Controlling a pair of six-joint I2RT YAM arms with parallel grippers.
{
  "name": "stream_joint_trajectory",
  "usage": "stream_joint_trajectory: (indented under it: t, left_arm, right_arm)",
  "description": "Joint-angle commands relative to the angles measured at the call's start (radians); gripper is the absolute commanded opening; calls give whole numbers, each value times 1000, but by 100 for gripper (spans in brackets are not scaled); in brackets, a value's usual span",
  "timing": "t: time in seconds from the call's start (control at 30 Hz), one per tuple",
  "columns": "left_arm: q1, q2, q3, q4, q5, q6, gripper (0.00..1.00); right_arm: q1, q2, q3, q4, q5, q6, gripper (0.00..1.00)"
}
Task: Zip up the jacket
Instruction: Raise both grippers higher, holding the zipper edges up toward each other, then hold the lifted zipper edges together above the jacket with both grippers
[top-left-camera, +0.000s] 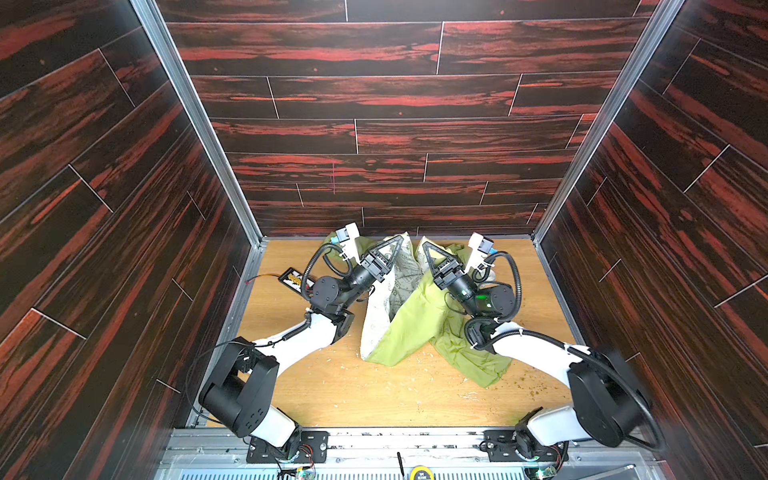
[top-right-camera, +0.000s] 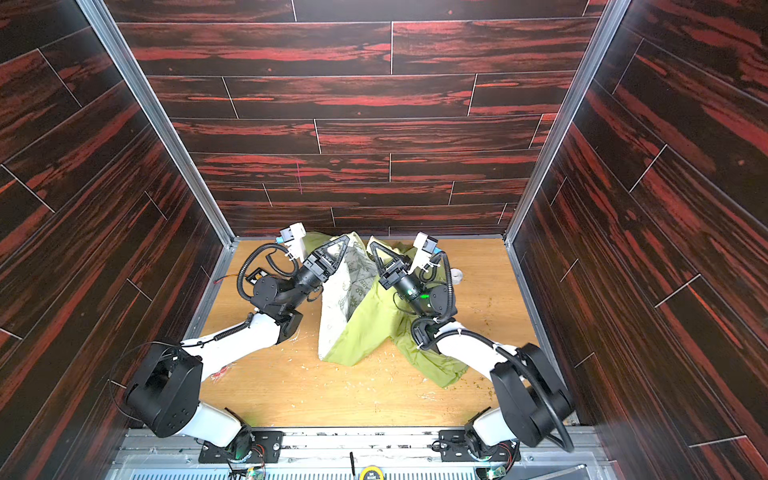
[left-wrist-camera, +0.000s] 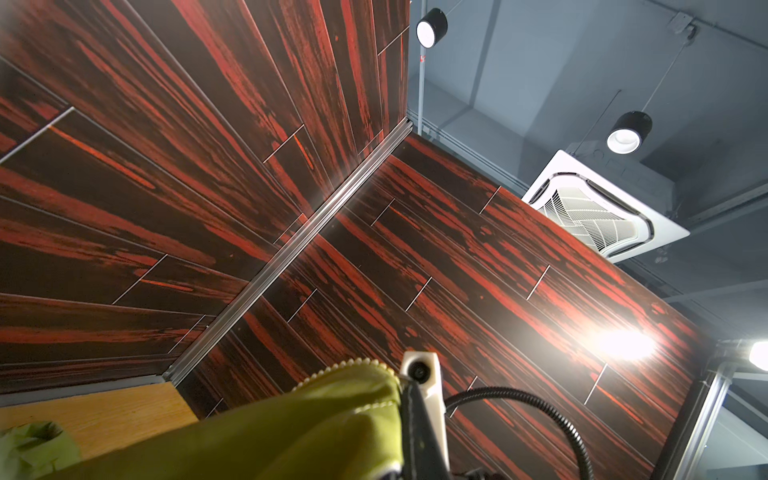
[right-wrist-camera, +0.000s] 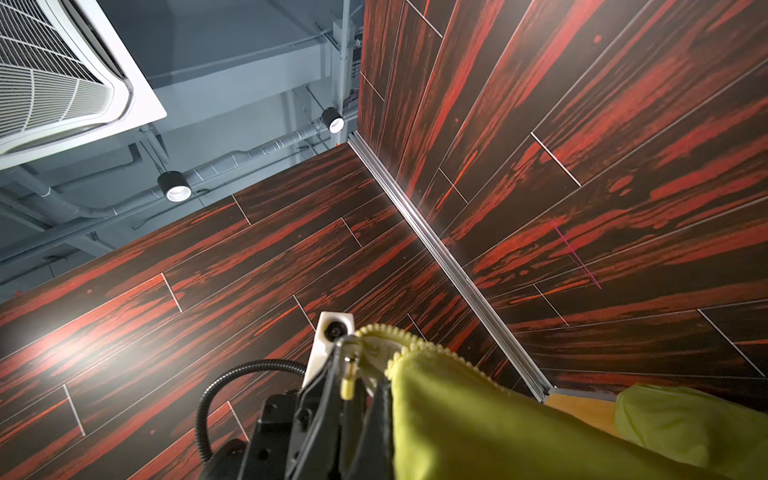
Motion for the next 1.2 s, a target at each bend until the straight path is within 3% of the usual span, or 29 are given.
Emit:
stream_joint_trajectory:
  t: [0.0, 0.57, 1.17]
  left_arm:
    - [-5, -27, 39, 68, -18, -48, 0]
    - [-30, 2, 61, 68, -50, -91, 0]
    - [-34, 13, 64, 68, -56, -109, 0]
  right_arm:
    - [-2, 37, 61, 169, 34, 20, 0]
    - [25, 127, 199, 168, 54, -4, 0]
    - [49, 129, 205, 149, 75, -10, 0]
